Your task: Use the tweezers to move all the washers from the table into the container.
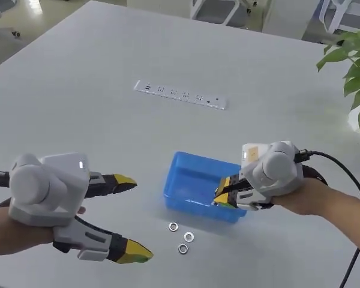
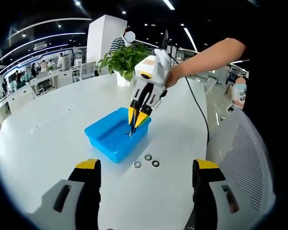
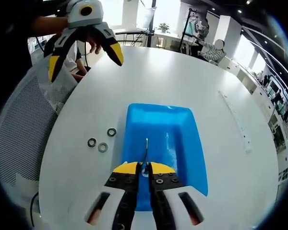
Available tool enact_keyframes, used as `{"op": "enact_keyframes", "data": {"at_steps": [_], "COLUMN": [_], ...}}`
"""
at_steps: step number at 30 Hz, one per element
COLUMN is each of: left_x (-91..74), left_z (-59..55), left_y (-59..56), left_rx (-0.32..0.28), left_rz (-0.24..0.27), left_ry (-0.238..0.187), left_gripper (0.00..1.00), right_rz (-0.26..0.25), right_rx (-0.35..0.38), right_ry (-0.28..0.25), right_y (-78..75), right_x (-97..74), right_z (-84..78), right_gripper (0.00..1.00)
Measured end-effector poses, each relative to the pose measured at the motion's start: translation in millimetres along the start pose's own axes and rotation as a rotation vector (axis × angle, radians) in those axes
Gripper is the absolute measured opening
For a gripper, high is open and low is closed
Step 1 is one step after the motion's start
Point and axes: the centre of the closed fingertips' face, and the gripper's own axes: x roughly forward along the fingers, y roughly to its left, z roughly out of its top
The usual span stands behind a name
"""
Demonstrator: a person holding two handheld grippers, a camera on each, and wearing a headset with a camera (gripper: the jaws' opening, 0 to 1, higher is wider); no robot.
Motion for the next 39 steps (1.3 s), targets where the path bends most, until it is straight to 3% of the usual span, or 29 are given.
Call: {"op": "enact_keyframes", "data": {"at_steps": [26, 39], "left_x": [0.9, 0.0], "left_z": [2.9, 7.0], "left_y": [0.1, -1.6], "left_rx": [0.013, 0.012], "left_rz": [-0.005, -0.005], "left_ry": [0.004, -0.004], "left_gripper": [0.83, 0.80], "right_rz": [-0.031, -0.052], "right_rx": [0.001, -0.011], "right_ry": [-0.030, -0.071], "right_y": [-0.3, 7.8], "right_x": [-17.2, -40.6], "right_z": [6.3, 29.4], "right_gripper": [0.08, 0.07]}}
